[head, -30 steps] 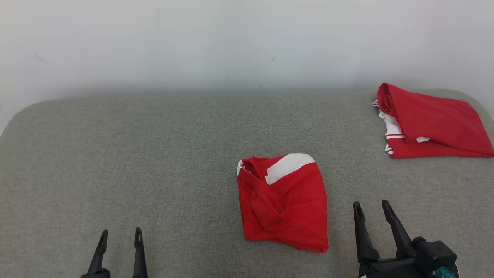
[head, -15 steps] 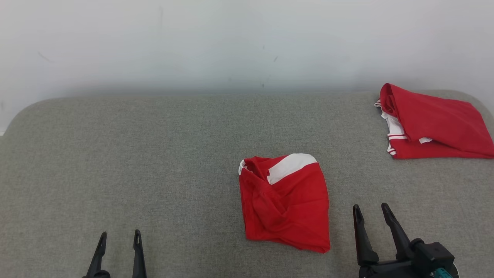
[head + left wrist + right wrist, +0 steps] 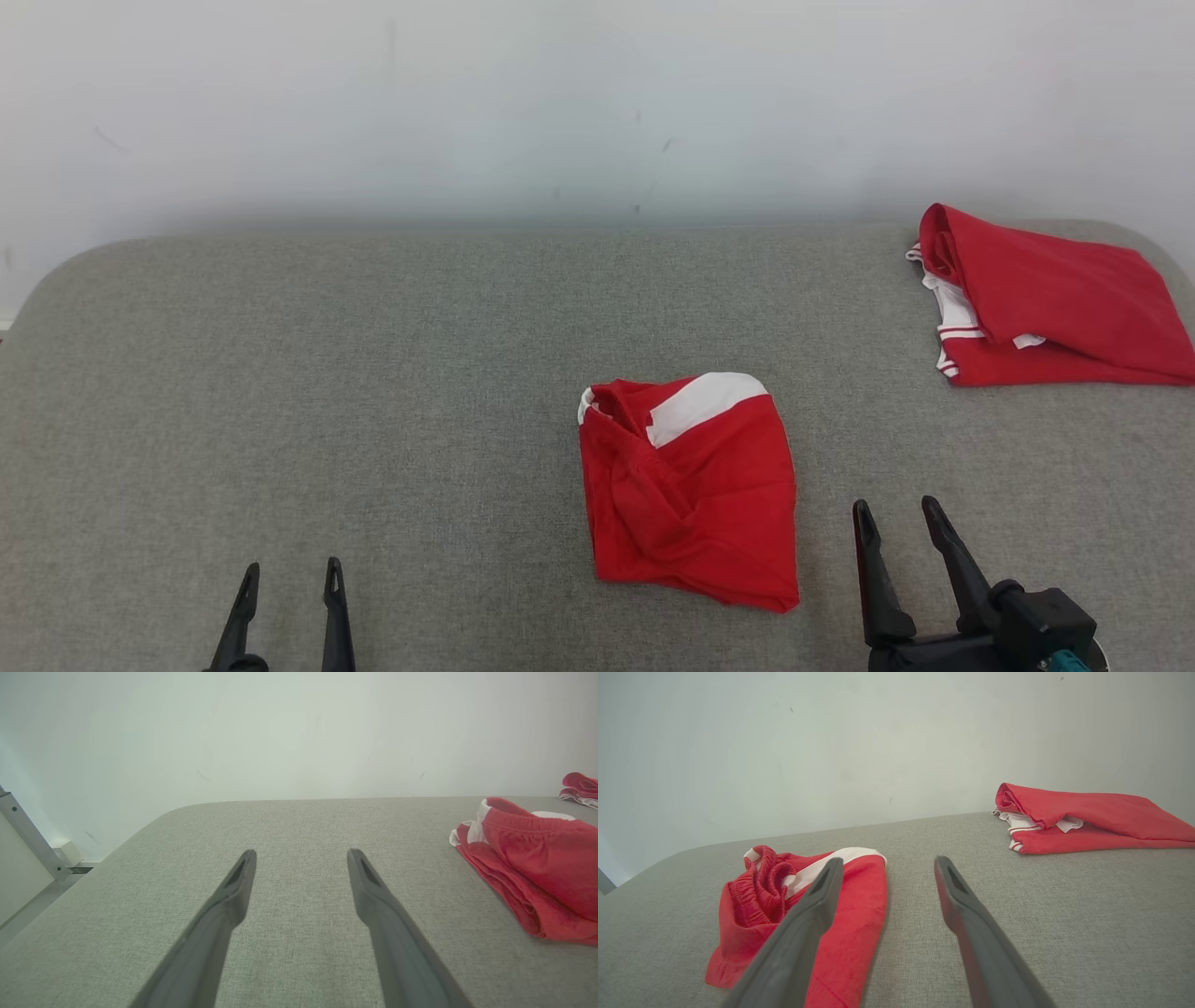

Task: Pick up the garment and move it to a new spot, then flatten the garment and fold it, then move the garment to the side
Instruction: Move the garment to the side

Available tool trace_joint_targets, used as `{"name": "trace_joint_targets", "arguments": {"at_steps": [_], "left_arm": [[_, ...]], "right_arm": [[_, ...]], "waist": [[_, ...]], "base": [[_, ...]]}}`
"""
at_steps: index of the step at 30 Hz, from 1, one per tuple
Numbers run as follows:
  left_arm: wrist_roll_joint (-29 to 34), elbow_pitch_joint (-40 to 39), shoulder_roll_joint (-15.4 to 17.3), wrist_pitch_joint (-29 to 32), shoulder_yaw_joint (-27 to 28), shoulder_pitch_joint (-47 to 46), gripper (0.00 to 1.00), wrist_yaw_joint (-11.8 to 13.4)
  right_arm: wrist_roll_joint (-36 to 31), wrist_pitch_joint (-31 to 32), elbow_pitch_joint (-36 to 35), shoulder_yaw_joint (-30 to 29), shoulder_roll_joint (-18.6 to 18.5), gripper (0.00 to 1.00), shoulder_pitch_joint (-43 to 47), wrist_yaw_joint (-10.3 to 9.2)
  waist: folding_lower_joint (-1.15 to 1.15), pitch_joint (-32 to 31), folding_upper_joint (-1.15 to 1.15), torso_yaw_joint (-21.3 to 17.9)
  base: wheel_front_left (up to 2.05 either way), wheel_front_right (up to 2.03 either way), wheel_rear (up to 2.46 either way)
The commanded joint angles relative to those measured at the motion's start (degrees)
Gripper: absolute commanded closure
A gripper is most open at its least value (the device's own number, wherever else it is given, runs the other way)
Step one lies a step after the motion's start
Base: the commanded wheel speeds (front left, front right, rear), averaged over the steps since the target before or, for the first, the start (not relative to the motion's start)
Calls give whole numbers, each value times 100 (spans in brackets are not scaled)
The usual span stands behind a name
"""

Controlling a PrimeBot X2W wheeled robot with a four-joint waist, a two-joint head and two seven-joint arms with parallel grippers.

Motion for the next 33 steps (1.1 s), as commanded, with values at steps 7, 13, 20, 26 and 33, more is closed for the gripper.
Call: {"name": "trace_joint_targets", "arguments": {"at_steps": [7, 13, 20, 26, 33], "left_arm": [[12, -15, -8, -10, -1, 66, 0, 36], [14, -7, -8, -10, -20, 78, 0, 38], [-2, 5, -8, -10, -59, 92, 0, 48], [-7, -2, -8, -10, -77, 138, 0, 53], [-37, -21, -7, -10, -115, 149, 0, 83]], "right_arm": [[6, -2, 23, -22, 16, 0, 66, -18], [-8, -2, 56, -39, 16, 0, 71, -18], [-42, -2, 75, -54, 17, 0, 64, -18], [-47, -2, 106, -38, 17, 0, 80, -18], [-32, -2, 128, -31, 17, 0, 85, -18]], "waist": [[0, -13, 0, -2], [0, -26, 0, 3], [0, -46, 0, 23], [0, -78, 0, 28], [0, -87, 0, 35]], "base": [[0, 0, 0], [0, 0, 0], [0, 0, 0], [0, 0, 0], [0, 0, 0]]}}
